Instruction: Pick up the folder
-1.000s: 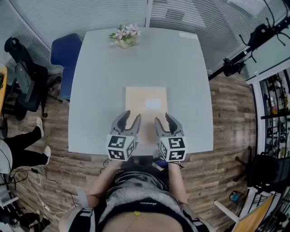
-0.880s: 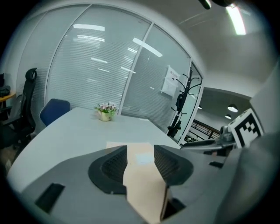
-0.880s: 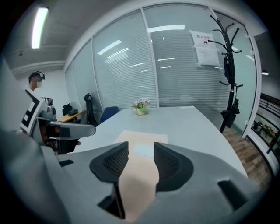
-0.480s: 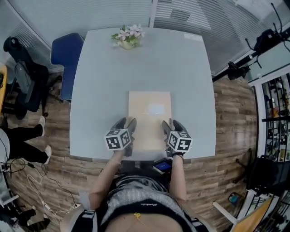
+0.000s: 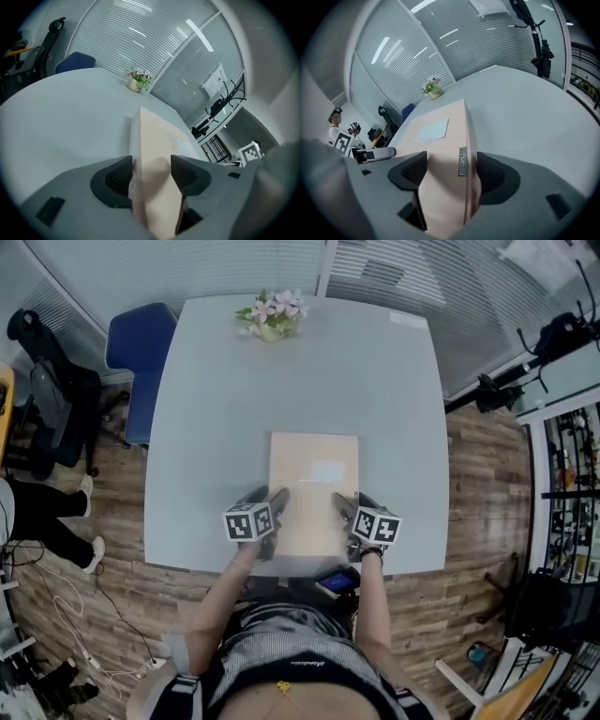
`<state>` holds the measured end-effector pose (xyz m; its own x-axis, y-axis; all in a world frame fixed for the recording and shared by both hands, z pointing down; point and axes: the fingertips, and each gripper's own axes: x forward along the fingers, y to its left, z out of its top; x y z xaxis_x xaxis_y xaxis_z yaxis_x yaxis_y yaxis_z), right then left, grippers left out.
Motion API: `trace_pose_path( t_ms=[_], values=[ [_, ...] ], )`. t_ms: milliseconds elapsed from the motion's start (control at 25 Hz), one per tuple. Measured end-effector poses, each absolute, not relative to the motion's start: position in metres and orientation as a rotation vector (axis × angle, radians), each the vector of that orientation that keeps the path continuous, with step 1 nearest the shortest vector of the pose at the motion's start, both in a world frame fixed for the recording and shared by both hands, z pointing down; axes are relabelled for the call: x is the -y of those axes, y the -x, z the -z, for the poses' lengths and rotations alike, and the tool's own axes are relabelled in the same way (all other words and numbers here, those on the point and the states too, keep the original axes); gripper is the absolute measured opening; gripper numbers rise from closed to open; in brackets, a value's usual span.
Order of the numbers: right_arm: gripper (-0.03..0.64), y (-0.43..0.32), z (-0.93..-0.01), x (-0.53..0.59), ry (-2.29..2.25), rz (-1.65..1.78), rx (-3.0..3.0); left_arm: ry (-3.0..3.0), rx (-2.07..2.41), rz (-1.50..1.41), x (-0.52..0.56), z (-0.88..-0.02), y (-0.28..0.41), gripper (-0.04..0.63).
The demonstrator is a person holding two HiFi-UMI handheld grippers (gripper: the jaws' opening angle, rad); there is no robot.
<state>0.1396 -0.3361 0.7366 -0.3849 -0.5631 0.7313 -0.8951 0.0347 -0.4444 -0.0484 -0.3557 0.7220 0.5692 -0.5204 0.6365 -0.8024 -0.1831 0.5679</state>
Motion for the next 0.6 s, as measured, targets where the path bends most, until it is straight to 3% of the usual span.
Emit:
trace_pose_path(
  t_ms=[600],
  values=[
    [0.331,-0.1376,-0.7367,0.3389,-1.483,-1.24,2.048,-1.886,1.113,-0.392,0.3559,-0.7263,0.0508,0.224]
  ],
)
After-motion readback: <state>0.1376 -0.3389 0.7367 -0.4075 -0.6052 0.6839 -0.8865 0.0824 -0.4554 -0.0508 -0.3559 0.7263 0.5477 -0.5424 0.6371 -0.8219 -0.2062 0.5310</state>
